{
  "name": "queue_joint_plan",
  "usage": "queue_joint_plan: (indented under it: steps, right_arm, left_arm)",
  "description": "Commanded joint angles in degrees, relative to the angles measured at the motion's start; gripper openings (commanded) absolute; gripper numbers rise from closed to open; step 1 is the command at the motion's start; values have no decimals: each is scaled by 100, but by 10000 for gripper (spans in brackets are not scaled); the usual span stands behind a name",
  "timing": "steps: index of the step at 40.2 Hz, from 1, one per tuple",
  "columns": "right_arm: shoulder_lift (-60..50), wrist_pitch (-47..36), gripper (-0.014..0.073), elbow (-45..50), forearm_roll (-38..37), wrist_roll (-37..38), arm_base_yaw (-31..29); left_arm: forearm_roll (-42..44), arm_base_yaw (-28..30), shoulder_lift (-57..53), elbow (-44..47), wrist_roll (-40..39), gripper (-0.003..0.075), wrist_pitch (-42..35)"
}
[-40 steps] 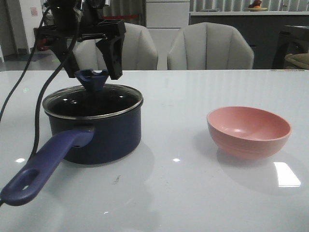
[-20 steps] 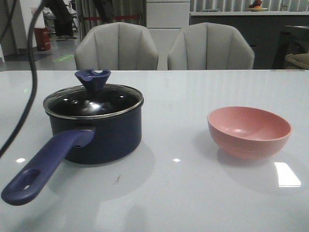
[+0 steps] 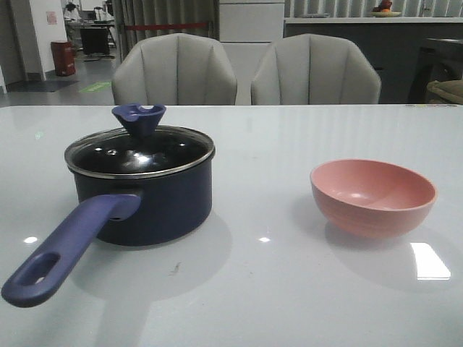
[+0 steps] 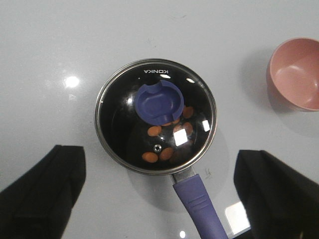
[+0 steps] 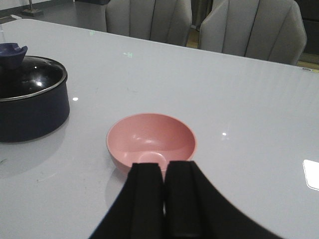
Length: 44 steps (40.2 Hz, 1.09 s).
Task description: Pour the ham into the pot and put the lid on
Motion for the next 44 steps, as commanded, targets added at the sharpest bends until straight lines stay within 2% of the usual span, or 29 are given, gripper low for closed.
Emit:
queue_joint_plan:
  steps: [1,22,29,36,38,40,44]
  right_arm:
    - [54,-450,157,-153,63,-18,9]
    - [54,-450,157,-153,63,-18,9]
    - [54,-450,157,-153,63,-18,9]
    - [54,-450,157,-153,63,-18,9]
    - [54,-450,157,-153,63,-18,9]
    - [54,-450,157,-153,63,-18,9]
    - [54,-450,157,-153,63,-18,9]
  left_arm:
    - [-100,18,-722,501,-5,625,-774]
    - [-128,18,-4752,4572,-5,625,-3489]
    - [-128,18,-6230,5709,-5,625,-3931]
    - [-128,18,-6972,6482,-5,619,-4031]
    - [-204,18,-7029,6614,-5,585,-4138]
    - [-209,18,-7038,6692,-5,517,-4348]
    - [-209,18,-7038,6704,-5,292,-4578]
